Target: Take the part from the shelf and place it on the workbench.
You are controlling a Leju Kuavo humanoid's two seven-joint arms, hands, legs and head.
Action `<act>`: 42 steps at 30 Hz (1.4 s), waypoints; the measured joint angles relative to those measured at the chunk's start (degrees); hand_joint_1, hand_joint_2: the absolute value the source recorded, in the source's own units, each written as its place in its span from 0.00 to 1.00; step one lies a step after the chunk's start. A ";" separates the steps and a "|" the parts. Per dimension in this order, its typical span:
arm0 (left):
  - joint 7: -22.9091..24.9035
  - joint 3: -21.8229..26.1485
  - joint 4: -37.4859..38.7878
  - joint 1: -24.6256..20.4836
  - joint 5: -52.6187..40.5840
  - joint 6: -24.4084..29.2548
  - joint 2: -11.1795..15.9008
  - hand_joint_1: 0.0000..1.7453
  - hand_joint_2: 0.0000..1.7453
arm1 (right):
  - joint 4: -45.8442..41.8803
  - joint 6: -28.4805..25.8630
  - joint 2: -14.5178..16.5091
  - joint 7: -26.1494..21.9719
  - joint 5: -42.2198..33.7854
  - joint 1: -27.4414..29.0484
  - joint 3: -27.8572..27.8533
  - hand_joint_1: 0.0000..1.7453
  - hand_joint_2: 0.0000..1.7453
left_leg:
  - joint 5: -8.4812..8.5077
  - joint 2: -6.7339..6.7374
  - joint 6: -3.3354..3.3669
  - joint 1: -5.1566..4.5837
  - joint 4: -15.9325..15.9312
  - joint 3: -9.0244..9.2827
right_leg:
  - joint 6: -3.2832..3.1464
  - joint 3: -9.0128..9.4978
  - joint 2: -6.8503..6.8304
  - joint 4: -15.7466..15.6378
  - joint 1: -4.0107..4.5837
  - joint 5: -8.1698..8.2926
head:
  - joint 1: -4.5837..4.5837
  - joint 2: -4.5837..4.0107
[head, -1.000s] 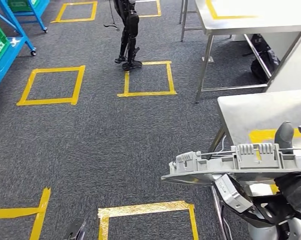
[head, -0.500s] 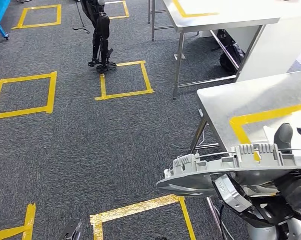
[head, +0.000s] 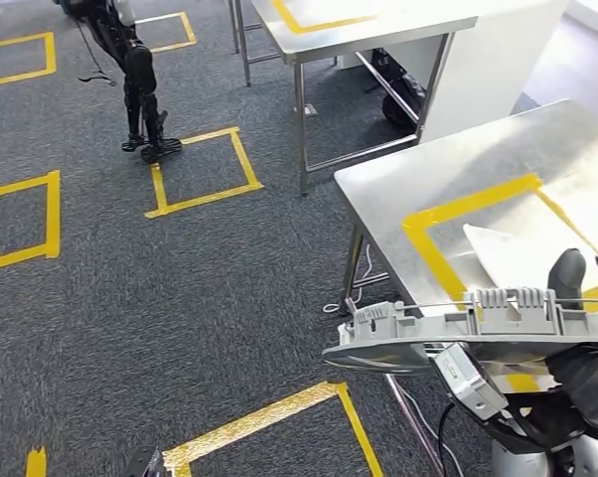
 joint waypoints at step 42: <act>0.01 -0.47 0.00 -0.60 -3.15 0.86 -1.24 0.00 0.00 | -1.86 0.00 -0.62 1.03 -0.02 2.29 -0.26 1.00 1.00 | 4.87 0.48 2.68 0.04 -11.48 3.68 | 2.97 -7.45 -2.80 13.42 -0.13 -6.86 | 0.96 0.00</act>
